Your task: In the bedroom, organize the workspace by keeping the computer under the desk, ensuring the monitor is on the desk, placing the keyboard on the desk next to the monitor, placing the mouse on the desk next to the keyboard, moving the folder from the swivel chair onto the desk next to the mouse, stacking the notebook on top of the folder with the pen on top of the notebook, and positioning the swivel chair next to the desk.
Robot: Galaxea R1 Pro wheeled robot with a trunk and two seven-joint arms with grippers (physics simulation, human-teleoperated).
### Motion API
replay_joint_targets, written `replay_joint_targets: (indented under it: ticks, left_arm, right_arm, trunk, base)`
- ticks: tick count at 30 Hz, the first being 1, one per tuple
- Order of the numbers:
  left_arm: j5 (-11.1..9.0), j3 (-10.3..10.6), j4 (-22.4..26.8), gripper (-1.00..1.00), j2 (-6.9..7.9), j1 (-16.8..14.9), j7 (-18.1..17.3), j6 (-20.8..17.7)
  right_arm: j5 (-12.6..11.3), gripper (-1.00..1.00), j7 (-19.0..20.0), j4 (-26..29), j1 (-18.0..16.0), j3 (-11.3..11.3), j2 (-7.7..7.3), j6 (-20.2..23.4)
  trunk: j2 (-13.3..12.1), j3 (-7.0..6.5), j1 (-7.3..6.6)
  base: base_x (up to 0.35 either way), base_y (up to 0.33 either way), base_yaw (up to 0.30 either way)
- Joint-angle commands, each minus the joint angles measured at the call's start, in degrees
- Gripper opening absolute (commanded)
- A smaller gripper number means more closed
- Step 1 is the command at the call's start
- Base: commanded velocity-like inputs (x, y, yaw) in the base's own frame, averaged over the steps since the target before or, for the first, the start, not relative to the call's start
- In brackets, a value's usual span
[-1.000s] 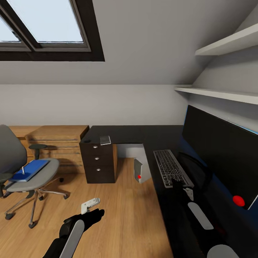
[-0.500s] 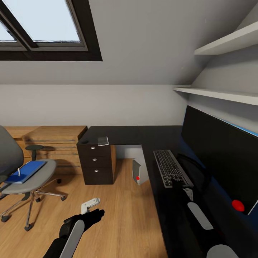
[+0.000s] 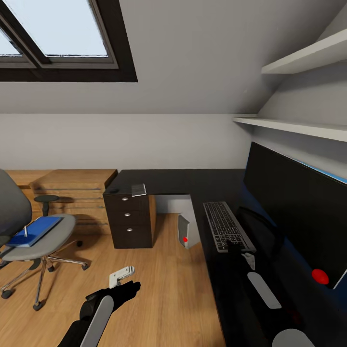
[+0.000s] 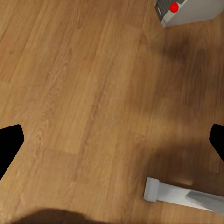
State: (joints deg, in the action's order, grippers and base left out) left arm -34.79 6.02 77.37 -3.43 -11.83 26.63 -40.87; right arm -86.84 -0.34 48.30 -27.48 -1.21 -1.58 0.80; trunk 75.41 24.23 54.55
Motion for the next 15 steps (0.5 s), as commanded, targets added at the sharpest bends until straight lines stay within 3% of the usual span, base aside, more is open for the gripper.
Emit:
replay_joint_targets:
  ticks: [1, 15]
  left_arm:
    - [-0.59, 0.04, 0.06, 1.00, 0.00, -0.04, 0.55, -0.09]
    - [-0.62, 0.04, 0.06, 1.00, 0.00, -0.04, 0.53, -0.09]
  right_arm:
    - [-0.55, -1.00, -0.02, 0.04, -0.03, -0.12, -0.03, -0.02]
    - [-0.56, -1.00, -0.01, 0.04, -0.03, 0.02, 1.07, -0.22]
  trunk:
    - [0.04, 0.06, 0.00]
    - [0.04, 0.06, 0.00]
  base:
    - [0.000, 0.000, 0.000]
    - [0.000, 0.000, 0.000]
